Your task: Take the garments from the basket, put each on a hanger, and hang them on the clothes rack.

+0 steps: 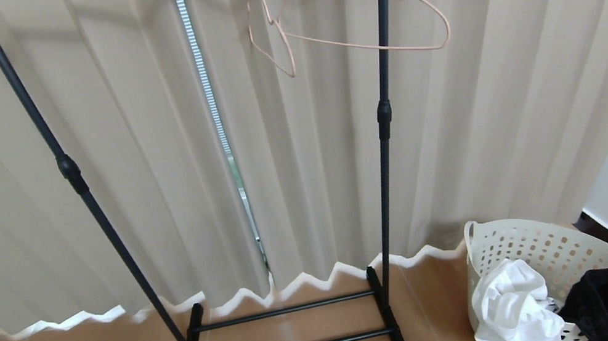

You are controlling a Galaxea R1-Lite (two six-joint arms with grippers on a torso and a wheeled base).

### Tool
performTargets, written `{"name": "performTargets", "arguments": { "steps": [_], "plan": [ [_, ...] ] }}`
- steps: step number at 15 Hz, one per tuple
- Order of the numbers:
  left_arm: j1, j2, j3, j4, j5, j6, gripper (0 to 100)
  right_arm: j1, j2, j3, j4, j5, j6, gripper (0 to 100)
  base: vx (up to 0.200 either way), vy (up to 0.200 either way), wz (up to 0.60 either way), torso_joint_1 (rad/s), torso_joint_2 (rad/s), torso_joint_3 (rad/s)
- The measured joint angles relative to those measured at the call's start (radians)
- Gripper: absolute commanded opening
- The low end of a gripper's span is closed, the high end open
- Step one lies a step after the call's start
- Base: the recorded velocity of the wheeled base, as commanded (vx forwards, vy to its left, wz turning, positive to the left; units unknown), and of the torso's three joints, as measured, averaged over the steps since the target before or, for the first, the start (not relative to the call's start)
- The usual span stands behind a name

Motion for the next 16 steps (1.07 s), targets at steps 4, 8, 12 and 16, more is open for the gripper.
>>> {"name": "performTargets", "arguments": {
  "steps": [4,8,12,16],
  "plan": [
    [0.000,0.000,0.000,0.001,0.000,0.000,100,0.000,0.000,0.000,0.000,0.000,0.000,100,0.000,0.000,-0.60,0.004,0.01,0.005],
    [0.000,0.000,0.000,0.001,-0.002,0.000,100,0.000,0.000,-0.001,0.000,0.000,-0.002,100,0.000,-0.150,0.00,0.001,0.00,0.002],
    [0.001,0.000,0.000,0.000,-0.002,0.000,100,0.001,0.000,0.000,0.000,0.000,-0.002,100,0.100,-0.100,0.00,0.002,0.00,0.006],
    [-0.001,0.000,0.000,0.001,-0.010,0.000,100,0.000,0.000,0.000,0.000,0.000,-0.002,100,0.200,0.000,0.00,-0.001,0.00,0.002]
  ]
}}
